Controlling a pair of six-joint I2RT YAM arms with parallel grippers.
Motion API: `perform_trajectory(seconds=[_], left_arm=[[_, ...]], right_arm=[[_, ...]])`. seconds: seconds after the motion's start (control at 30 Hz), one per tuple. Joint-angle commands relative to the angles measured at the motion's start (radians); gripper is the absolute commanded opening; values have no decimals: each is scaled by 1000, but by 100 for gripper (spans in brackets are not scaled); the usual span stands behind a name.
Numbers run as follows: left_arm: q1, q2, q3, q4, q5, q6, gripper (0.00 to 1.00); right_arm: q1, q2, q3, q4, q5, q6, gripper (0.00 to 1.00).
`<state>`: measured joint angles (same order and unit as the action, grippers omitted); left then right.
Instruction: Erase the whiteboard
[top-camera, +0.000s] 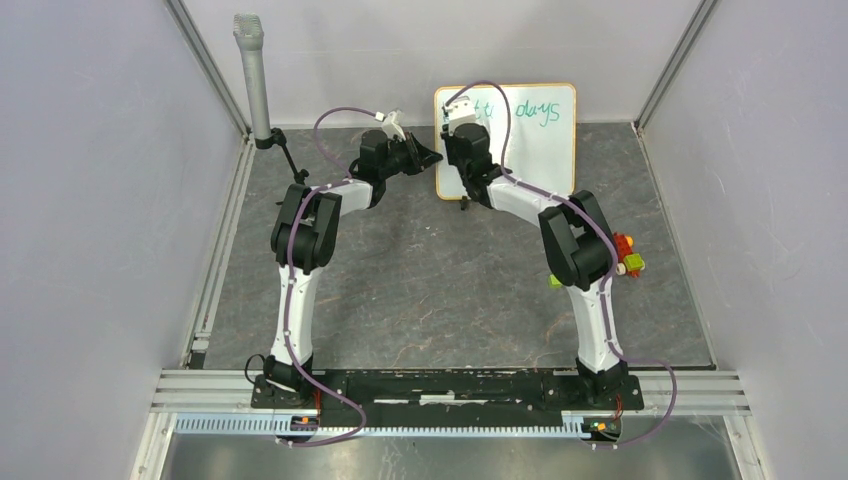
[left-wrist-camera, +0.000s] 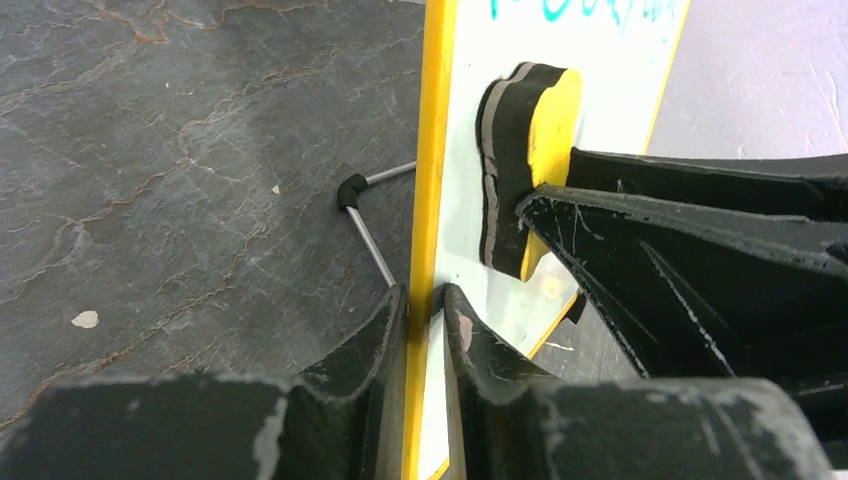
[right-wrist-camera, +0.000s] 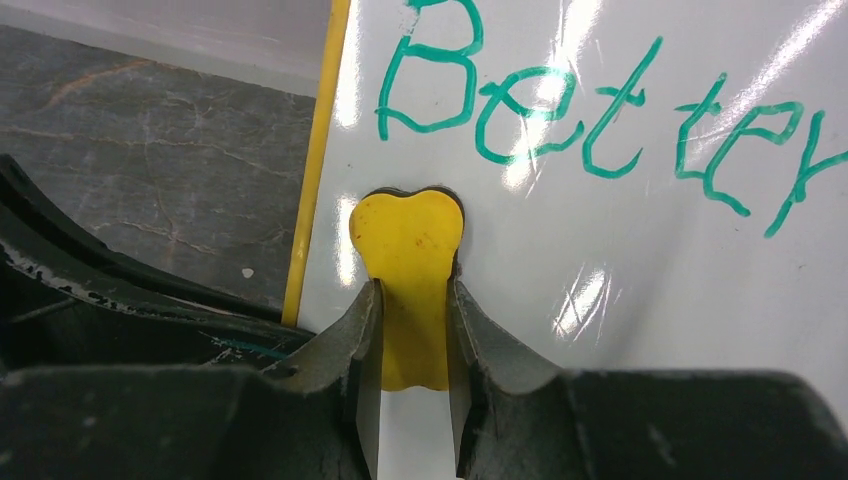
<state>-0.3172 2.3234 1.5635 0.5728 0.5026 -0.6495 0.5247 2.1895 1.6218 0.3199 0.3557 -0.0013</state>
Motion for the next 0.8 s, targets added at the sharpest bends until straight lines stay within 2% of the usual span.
perform_trajectory(seconds=[0.0, 0.2, 0.33, 0.5, 0.67, 0.77], left_arm=[[4, -53, -19, -38, -19, 52, 4], [4, -64, -31, -42, -25, 60, 4], [4, -64, -31, -38, -24, 58, 4], [4, -64, -27, -38, -22, 58, 4], [4, -63, -24, -38, -19, 57, 4], [4, -67, -27, -43, -20, 60, 3]], right_arm=[[-99, -27, -36, -14, 25, 66, 25], [-165, -128, -205, 22, 81, 58, 24], [-158, -143, -237, 17, 62, 52, 24], [-71, -93, -180, -7, 25, 38, 24], [42, 8, -28, -75, 89, -64, 24], [56, 20, -2, -77, 83, -73, 24]])
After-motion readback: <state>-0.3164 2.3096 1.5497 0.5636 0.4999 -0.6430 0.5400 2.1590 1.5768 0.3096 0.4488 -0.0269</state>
